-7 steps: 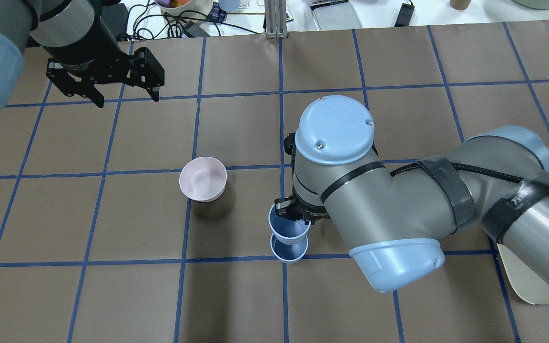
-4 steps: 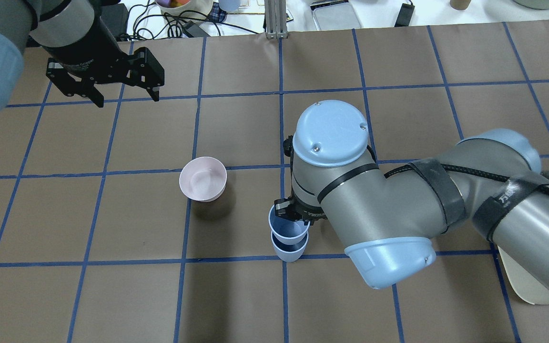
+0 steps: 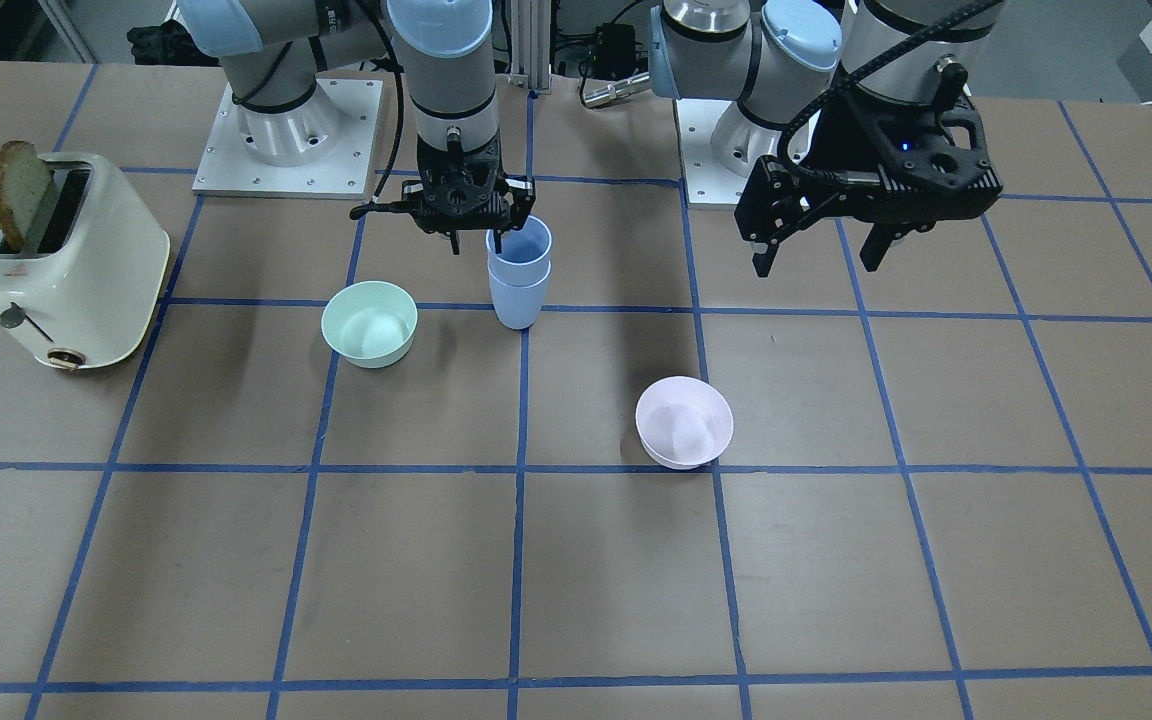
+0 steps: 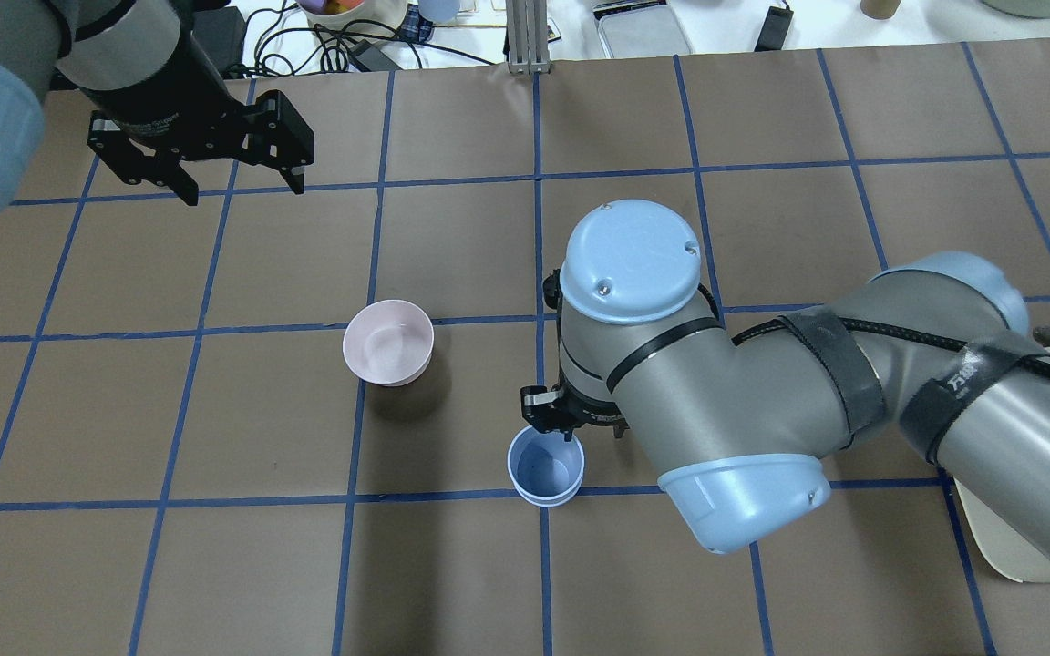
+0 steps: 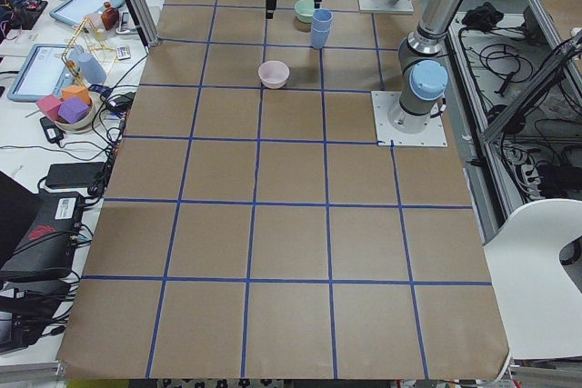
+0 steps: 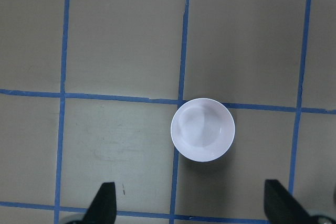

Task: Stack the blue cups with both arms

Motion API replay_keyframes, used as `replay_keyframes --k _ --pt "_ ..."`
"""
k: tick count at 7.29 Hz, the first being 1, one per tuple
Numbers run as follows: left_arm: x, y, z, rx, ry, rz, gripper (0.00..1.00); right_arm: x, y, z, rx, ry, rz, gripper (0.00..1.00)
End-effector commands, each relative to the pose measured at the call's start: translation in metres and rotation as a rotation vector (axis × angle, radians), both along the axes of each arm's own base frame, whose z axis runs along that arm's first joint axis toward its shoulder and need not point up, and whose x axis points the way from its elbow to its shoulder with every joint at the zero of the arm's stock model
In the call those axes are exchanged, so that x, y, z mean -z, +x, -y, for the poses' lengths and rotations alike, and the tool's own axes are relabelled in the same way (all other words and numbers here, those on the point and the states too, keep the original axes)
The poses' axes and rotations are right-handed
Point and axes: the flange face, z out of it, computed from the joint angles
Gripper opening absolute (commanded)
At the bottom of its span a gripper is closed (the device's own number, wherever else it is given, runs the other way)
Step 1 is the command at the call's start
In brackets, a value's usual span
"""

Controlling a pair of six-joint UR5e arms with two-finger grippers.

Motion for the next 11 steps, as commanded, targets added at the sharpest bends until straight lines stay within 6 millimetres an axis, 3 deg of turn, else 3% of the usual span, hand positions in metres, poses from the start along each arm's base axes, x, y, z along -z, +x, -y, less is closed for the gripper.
replay_keyframes --k 1,2,3,5,6,7,9,10,11 --pt "0.000 0.000 0.000 0.000 0.001 -0.001 1.00 -0.011 -0.007 0.013 0.004 -0.032 0.004 0.76" --pt "0.001 0.000 0.000 0.000 0.003 -0.001 1.00 -0.030 -0.019 0.036 -0.012 -0.078 -0.009 0.76" --pt "0.001 0.000 0.000 0.000 0.003 -0.003 1.00 -0.041 -0.051 0.067 -0.007 -0.100 -0.020 0.77" --pt "0.001 -0.001 0.000 0.001 0.003 -0.006 1.00 -0.064 -0.137 0.127 0.016 -0.120 -0.031 0.81" --pt "0.001 -0.001 -0.001 0.001 0.007 -0.006 1.00 -0.078 -0.167 0.144 0.054 -0.134 -0.026 0.88" --pt "0.000 -0.001 -0.002 0.001 0.010 -0.006 1.00 -0.107 -0.173 0.155 0.067 -0.181 -0.022 1.00" --pt "0.000 -0.001 -0.004 0.001 0.024 -0.005 1.00 -0.159 -0.170 0.193 0.063 -0.195 -0.020 1.00" --pt "0.001 -0.001 -0.004 0.001 0.026 -0.005 1.00 -0.181 -0.162 0.202 0.051 -0.230 -0.016 1.00" --pt "0.000 -0.001 -0.004 0.001 0.024 -0.005 1.00 -0.184 -0.158 0.202 0.044 -0.235 -0.018 1.00"
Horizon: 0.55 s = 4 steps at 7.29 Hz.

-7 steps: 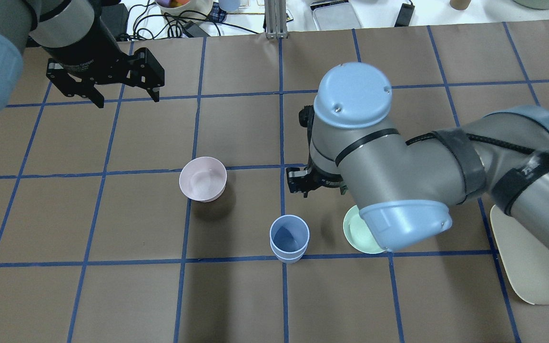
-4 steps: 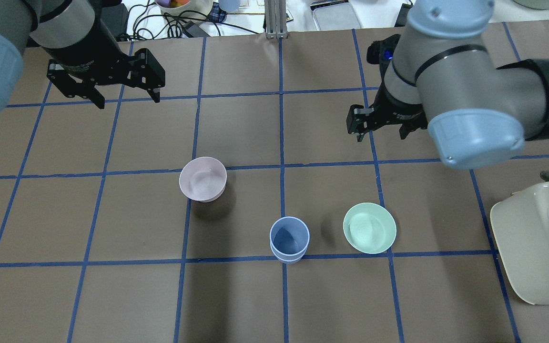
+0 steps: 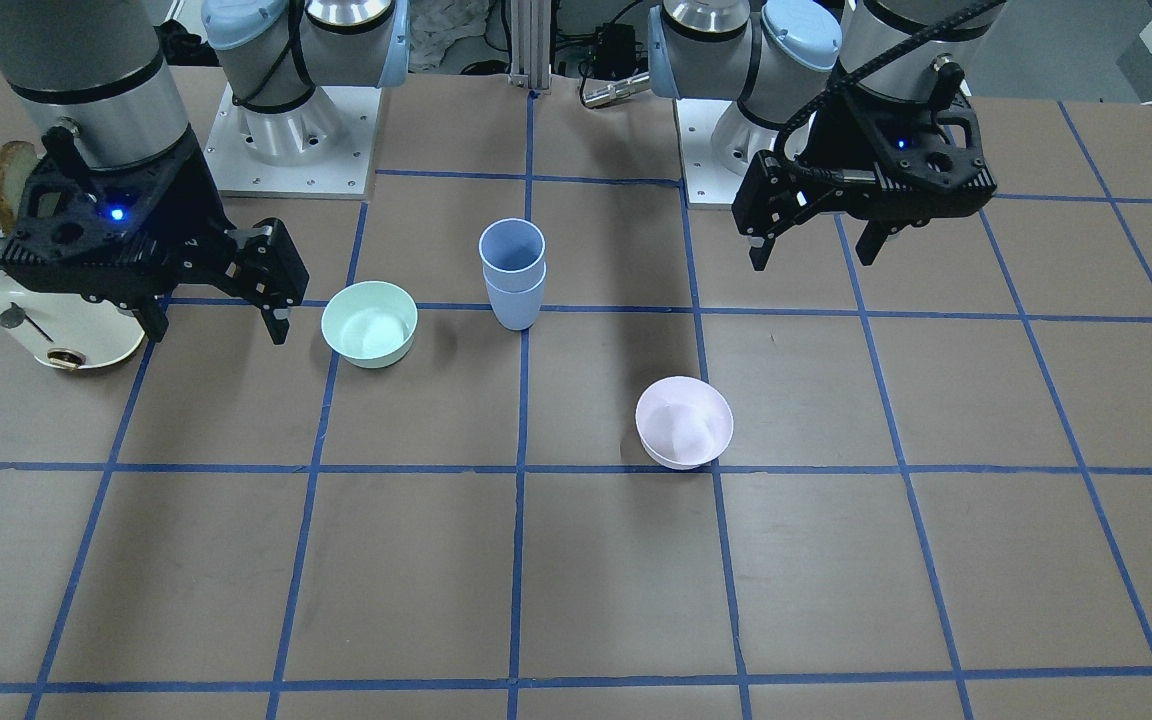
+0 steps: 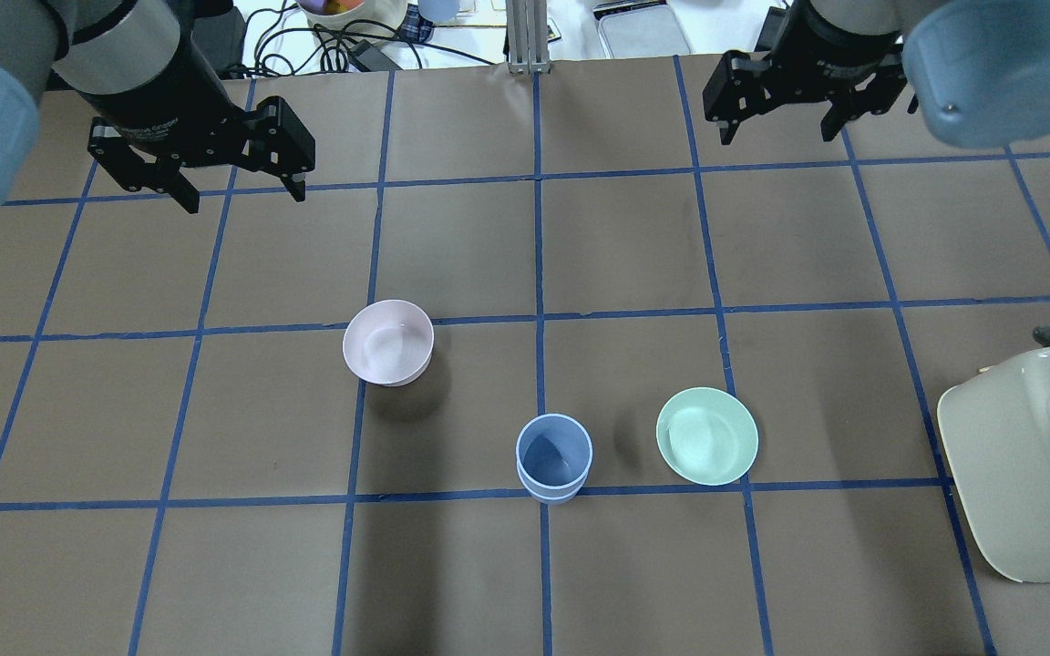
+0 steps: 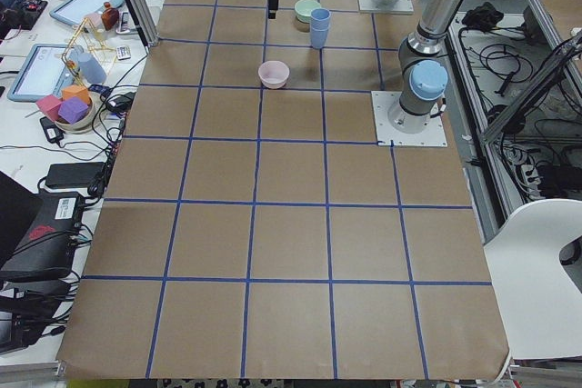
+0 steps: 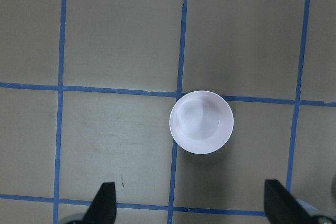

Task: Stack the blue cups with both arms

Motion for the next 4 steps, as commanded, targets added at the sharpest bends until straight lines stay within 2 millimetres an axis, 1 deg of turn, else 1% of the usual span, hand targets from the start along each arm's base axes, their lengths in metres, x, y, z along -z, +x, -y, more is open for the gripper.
replay_keyframes --k 1,2,3,4 --pt "0.000 0.000 0.000 0.000 0.000 0.000 1.00 -0.023 0.003 0.006 -0.004 -0.010 -0.004 1.00" --pt "-0.001 0.000 -0.001 0.000 -0.001 0.000 1.00 -0.028 0.004 -0.001 0.002 0.057 -0.016 1.00" --pt "-0.001 0.000 -0.001 0.000 -0.001 0.000 1.00 -0.020 0.004 -0.003 -0.004 0.079 -0.011 1.00" --pt "-0.001 0.000 -0.001 0.000 -0.001 0.000 1.00 -0.022 0.004 -0.005 0.004 0.080 -0.002 1.00"
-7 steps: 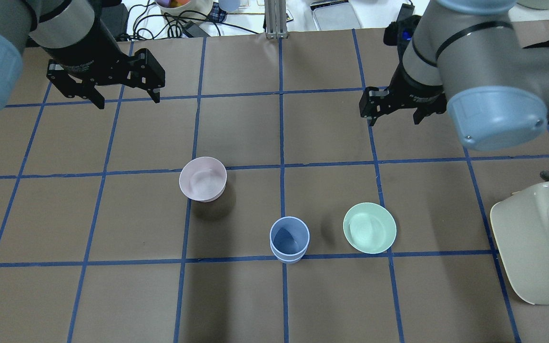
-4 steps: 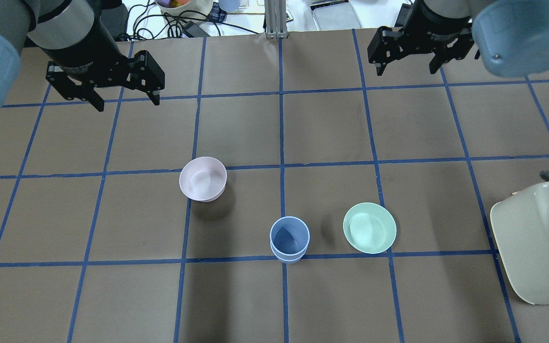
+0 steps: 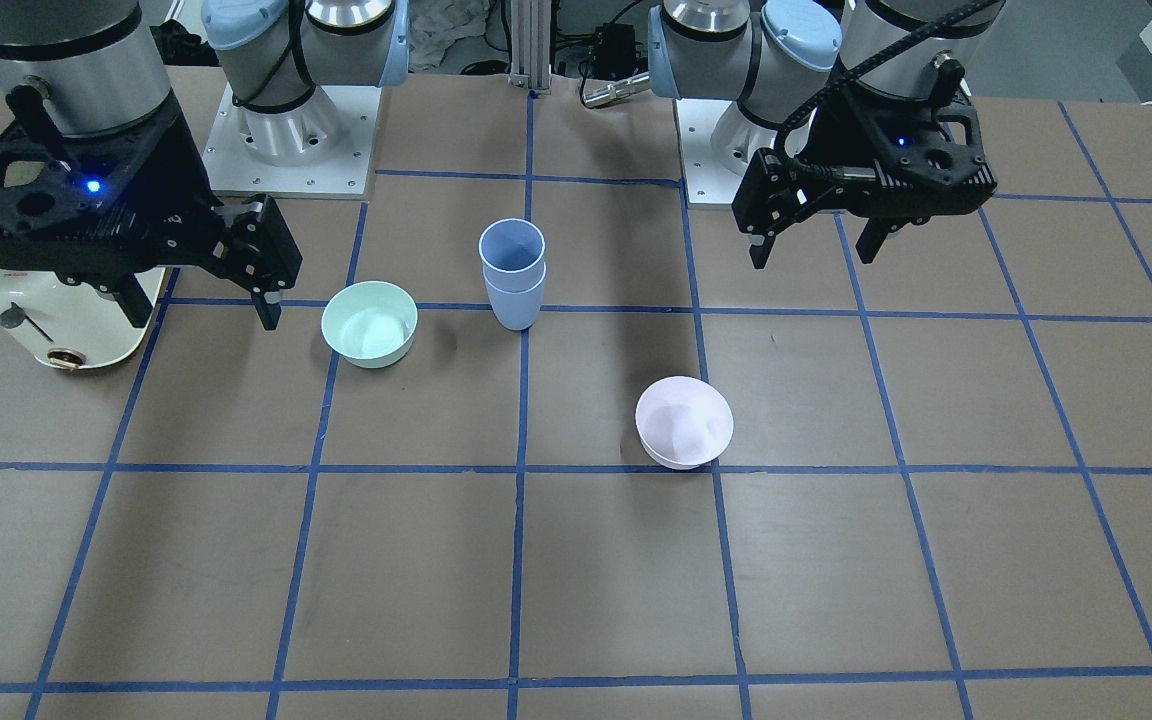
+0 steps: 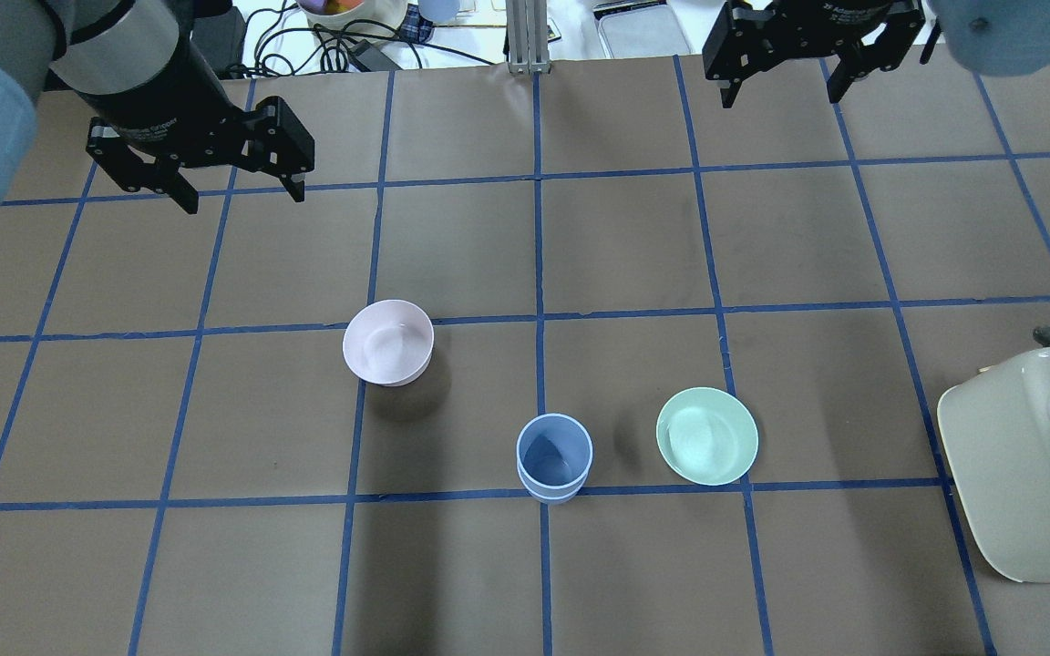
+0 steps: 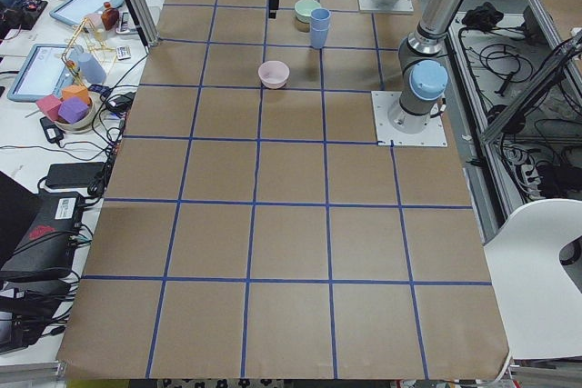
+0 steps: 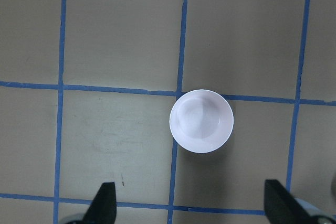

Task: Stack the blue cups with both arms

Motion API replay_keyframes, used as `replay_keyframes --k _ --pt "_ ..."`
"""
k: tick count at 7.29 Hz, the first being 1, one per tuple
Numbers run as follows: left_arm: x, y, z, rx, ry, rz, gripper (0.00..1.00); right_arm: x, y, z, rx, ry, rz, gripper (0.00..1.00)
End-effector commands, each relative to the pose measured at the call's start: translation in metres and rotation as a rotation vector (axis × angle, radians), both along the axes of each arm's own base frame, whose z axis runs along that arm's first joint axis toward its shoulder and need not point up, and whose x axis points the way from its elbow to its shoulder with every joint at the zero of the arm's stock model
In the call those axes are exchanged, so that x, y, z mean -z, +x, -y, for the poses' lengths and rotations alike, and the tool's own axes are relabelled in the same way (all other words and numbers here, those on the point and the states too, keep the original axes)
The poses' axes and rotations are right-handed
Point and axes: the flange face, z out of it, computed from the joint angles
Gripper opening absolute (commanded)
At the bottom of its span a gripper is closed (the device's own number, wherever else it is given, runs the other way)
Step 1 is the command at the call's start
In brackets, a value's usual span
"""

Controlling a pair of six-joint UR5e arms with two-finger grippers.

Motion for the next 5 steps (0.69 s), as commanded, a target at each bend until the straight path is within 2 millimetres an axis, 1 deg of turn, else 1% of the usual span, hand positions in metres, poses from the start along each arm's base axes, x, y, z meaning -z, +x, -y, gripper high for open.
replay_keyframes --k 1,5 --pt "0.0014 0.0000 0.0010 0.000 0.003 0.000 1.00 -0.0012 0.0002 -0.0037 0.007 0.014 0.007 1.00" --pt "0.0022 0.0000 0.0003 0.000 0.010 0.000 1.00 0.0008 -0.0036 -0.0036 0.016 0.021 -0.007 1.00"
